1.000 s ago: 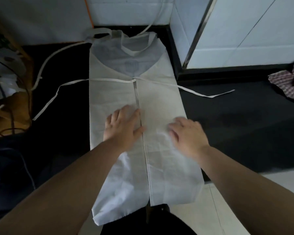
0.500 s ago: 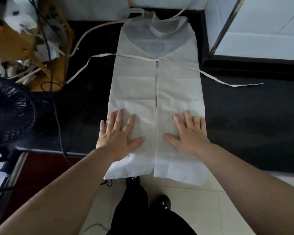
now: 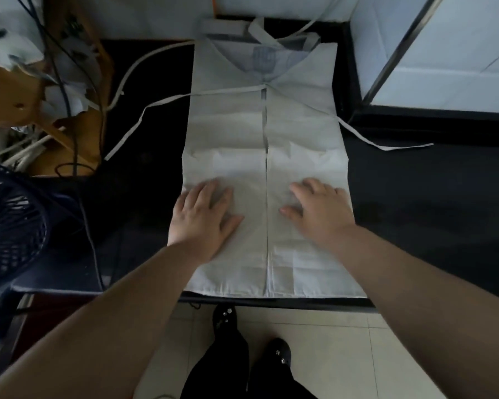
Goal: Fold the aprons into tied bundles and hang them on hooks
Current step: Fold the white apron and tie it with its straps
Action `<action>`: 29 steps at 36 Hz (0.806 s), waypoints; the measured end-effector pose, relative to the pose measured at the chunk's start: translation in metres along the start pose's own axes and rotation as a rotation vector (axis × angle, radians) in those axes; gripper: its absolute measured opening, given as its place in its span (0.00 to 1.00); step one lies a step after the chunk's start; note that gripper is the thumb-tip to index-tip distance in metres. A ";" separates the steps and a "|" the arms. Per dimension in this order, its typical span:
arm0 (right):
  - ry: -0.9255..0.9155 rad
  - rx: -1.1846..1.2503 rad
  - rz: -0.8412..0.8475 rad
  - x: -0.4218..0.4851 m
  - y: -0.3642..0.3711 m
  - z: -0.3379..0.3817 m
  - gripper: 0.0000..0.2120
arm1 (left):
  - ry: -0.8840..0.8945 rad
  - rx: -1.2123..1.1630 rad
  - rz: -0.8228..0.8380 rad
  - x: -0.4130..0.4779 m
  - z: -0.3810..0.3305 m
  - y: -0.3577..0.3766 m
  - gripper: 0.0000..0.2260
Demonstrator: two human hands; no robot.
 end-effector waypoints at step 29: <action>-0.238 -0.127 0.239 -0.116 0.067 0.016 0.42 | 0.188 0.153 0.123 -0.127 -0.030 0.059 0.45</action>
Point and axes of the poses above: each hand's wrist, its own x-axis towards the middle knuckle, its own y-axis out of the palm, z = x × y, the point moved 5 cm from there along x, towards the middle knuckle, and after that the axes turned 13 degrees about z, right-handed, at the moved point
